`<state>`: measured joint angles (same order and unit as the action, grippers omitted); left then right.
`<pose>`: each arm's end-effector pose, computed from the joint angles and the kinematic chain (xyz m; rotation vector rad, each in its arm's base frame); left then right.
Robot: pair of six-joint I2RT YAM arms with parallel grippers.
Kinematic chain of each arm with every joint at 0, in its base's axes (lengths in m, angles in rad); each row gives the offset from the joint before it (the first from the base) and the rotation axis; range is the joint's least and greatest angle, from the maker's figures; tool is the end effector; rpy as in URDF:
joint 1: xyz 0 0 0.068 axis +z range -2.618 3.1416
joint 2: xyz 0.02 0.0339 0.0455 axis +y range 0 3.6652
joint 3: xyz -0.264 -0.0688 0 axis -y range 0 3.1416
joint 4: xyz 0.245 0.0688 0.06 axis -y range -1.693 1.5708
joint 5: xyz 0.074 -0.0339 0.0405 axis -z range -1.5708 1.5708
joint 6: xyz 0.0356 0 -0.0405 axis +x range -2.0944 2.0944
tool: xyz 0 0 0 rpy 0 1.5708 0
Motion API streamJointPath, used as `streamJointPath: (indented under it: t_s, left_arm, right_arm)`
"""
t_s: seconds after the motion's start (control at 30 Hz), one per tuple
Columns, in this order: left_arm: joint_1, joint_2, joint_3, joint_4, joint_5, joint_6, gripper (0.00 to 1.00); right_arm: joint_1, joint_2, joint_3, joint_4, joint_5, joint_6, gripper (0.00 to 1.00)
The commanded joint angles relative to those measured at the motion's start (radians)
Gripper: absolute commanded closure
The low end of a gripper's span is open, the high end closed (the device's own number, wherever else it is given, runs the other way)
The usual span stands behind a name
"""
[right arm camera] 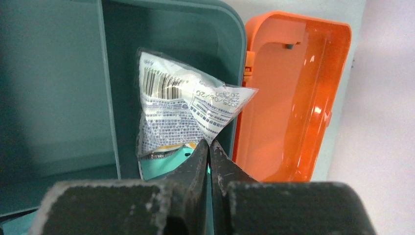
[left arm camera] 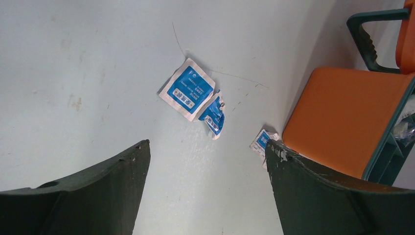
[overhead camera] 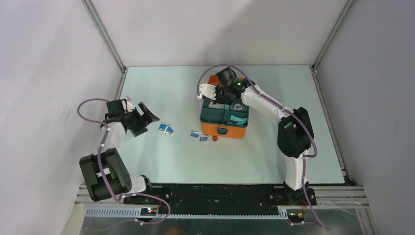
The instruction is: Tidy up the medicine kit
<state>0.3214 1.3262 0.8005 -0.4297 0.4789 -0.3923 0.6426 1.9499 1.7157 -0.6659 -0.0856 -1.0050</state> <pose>0.2510 0.0663 0.2124 -0.6846 2.3860 -0.6317 0.3488 0.2649 0.2745 -1.8349 1.6490 -0.0510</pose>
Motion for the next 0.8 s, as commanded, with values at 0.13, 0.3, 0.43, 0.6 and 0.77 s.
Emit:
streamJointPath:
  t_s: [0.13, 0.3, 0.43, 0.6, 0.77]
  left_arm:
    - [0.01, -0.026, 0.026, 0.021, 0.013, -0.002, 0.09]
    - [0.01, -0.024, 0.029, 0.021, 0.018, -0.002, 0.09]
    - [0.01, -0.021, 0.031, 0.021, 0.017, -0.002, 0.09]
    - [0.01, -0.012, 0.033, 0.022, 0.018, -0.005, 0.09]
    - [0.009, -0.006, 0.031, 0.024, 0.011, 0.002, 0.09]
  right_arm:
    - [0.006, 0.07, 0.108, -0.089, 0.005, 0.021, 0.84]
    - [0.017, 0.056, 0.117, -0.085, 0.044, 0.029, 0.71]
    - [0.025, -0.006, 0.112, -0.072, 0.057, 0.029, 0.67]
    - [0.026, -0.07, 0.108, -0.055, 0.062, 0.037, 0.64]
    - [0.019, -0.125, 0.111, -0.042, 0.065, 0.091, 0.62]
